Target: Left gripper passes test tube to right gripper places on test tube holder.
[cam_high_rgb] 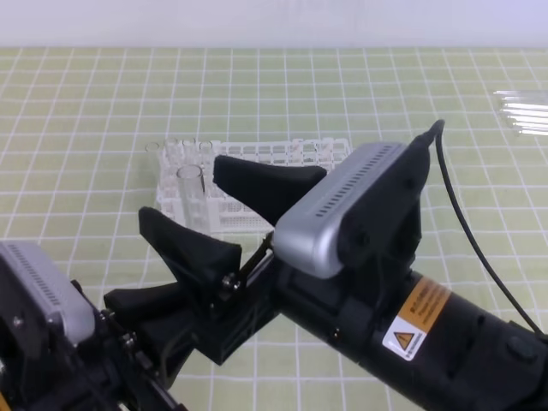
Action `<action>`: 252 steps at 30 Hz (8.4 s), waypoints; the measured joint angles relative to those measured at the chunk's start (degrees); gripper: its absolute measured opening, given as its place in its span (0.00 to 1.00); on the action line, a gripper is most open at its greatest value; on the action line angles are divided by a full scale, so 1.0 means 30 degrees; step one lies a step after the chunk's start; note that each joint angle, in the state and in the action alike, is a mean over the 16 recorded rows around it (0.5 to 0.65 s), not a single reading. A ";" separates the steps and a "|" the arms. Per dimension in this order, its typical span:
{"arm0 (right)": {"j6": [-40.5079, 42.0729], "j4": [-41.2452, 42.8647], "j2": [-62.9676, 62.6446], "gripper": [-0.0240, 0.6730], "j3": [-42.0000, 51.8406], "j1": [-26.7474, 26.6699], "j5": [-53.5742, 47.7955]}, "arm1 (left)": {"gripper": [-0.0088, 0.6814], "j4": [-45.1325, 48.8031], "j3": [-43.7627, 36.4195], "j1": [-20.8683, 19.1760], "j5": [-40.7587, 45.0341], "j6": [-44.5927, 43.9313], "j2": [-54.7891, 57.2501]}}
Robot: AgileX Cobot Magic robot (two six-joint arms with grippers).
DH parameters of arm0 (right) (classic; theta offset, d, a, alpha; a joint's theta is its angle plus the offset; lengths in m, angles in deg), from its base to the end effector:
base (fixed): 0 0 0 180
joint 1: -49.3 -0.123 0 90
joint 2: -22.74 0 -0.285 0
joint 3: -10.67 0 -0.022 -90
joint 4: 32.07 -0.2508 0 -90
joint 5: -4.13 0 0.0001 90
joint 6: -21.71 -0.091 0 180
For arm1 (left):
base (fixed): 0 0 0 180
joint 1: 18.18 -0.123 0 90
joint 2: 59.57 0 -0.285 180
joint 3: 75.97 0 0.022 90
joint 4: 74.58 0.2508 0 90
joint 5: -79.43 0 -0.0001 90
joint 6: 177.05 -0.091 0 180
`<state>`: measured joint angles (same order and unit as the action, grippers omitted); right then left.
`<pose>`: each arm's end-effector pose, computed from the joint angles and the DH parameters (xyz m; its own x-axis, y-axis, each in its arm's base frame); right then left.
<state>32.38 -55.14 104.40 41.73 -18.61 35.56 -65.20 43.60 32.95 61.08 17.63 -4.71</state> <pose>0.1251 0.2590 0.3386 -0.0915 0.1954 -0.9764 -0.8268 0.5316 0.1838 0.0982 -0.1293 0.2574 -0.1593 0.0377 -0.9865 0.7975 0.5939 -0.1061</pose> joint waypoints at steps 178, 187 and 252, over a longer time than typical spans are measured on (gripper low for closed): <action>0.4796 -0.3880 -0.0177 0.05 -0.0010 0.5343 -0.2138 | 0.01 0.1004 -0.5832 -0.0011 0.9827 0.1816 -1.5411; 0.5220 -0.3061 0.0240 0.05 0.0008 0.6244 -0.1599 | 0.01 0.0999 -0.5820 -0.0009 0.9902 0.1773 -1.5424; -0.0947 0.3512 1.5095 0.05 -1.0997 0.8195 0.3111 | 0.01 0.0950 -0.5688 0.0016 1.0366 0.1778 -1.5543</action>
<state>29.54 -44.60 149.69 8.74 5.98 44.90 -62.35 26.53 33.00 92.18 22.97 -51.34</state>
